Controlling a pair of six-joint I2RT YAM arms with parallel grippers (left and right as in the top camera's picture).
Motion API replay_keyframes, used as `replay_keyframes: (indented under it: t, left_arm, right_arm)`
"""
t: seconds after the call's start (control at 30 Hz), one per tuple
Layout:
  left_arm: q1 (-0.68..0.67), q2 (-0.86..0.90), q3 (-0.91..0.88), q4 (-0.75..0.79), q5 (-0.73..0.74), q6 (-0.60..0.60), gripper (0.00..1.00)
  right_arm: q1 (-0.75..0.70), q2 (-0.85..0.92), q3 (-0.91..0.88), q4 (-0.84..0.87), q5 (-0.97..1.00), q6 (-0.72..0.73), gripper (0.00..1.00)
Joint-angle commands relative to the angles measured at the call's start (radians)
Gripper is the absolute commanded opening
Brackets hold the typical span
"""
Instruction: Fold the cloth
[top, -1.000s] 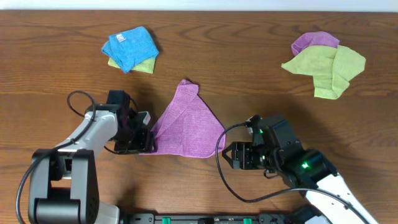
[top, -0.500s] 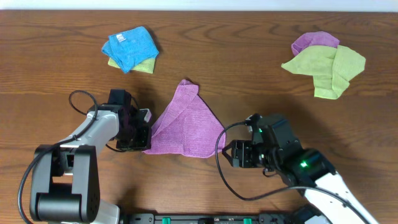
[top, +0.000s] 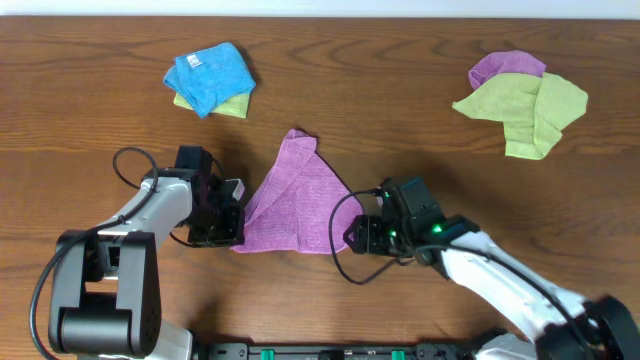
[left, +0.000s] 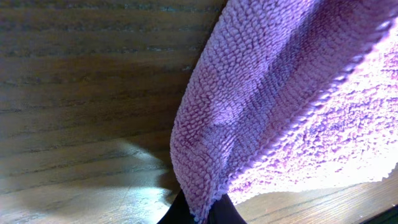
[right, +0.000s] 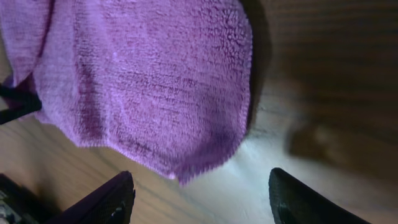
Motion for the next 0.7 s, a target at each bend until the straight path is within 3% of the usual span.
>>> replay_keyframes:
  t: [0.0,0.13,0.3,0.5,0.67]
  left_arm:
    - [-0.006,0.044,-0.024,-0.021,-0.049,-0.001,0.06]
    - [-0.006,0.044,-0.019,-0.025,-0.048,-0.001,0.06]
    - [-0.006,0.044,-0.019,-0.026,-0.024,-0.005,0.06]
    - [-0.006,0.044,-0.019,-0.026,-0.010,-0.009,0.06]
    - [-0.006,0.044,-0.019,-0.026,-0.004,-0.009,0.06]
  right_arm:
    - [-0.002,0.053,-0.004,0.032,-0.048,0.071,0.69]
    - [-0.002,0.096,-0.004,0.079,-0.048,0.099,0.66]
    - [-0.002,0.122,-0.004,0.121,-0.044,0.109,0.54]
    - [-0.001,0.133,-0.004,0.146,-0.032,0.109,0.53]
    - [-0.001,0.190,-0.004,0.145,-0.049,0.113,0.60]
